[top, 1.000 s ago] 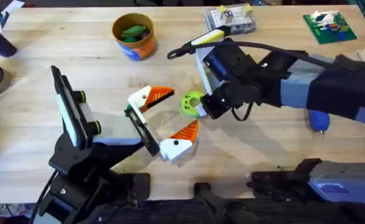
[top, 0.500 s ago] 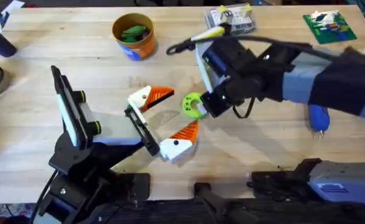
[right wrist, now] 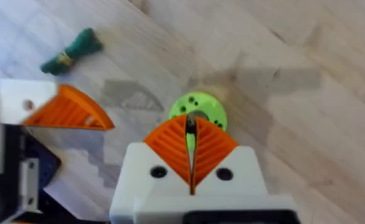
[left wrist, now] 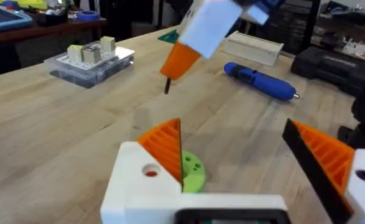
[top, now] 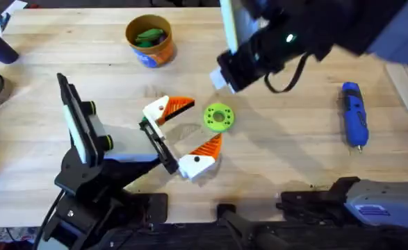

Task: Pick up the gripper from the table and insert it into the empty holder that is missing its gripper. Then pick up a screw, insert it into the mounting hole, and use the screwdriver to tighten it. Finally, clean up the table by picking up the vegetable and placing it into the bucket.

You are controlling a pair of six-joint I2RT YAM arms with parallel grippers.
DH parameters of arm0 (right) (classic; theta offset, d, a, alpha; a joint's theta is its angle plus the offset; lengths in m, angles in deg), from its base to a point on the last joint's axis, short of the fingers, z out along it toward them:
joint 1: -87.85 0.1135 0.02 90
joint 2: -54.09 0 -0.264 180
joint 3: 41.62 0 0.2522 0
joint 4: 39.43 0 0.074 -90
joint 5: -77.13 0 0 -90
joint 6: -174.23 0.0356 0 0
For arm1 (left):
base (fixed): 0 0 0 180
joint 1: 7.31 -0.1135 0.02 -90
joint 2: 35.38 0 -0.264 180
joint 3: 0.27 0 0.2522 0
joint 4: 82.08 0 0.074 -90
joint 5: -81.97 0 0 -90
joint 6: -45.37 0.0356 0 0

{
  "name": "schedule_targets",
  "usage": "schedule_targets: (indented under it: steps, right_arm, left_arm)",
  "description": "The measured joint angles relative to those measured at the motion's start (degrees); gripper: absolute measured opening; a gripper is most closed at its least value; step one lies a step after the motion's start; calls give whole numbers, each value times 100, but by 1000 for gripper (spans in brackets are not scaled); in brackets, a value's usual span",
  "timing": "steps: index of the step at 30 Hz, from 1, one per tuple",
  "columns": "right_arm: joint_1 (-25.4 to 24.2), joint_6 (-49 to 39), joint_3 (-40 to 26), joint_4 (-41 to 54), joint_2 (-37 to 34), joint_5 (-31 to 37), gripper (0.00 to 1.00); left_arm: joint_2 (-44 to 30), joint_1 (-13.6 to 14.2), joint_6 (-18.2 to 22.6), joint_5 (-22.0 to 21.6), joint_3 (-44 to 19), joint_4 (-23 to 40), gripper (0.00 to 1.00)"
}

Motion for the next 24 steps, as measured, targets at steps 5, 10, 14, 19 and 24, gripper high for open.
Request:
schedule_targets:
  steps: [5, 10, 14, 19, 24]
  right_arm:
    - [77, 0, -818, 406, -27, 4, 7]
    - [494, -14, -1734, 728, -413, -1, 7]
    - [888, -75, -2270, 963, -858, -20, 7]
    - [1299, -158, -2466, 1052, -1165, -28, 7]
    - [1564, -204, -2471, 1062, -1247, -117, 7]
  left_arm:
    - [0, 0, 0, 0, 0, 0, 990]
    - [0, 0, 0, -2, 0, 0, 990]
    - [0, 0, 0, 0, 0, 0, 990]
    - [0, 0, 0, -2, 0, 0, 990]
    - [0, 0, 0, -1, 0, 0, 990]
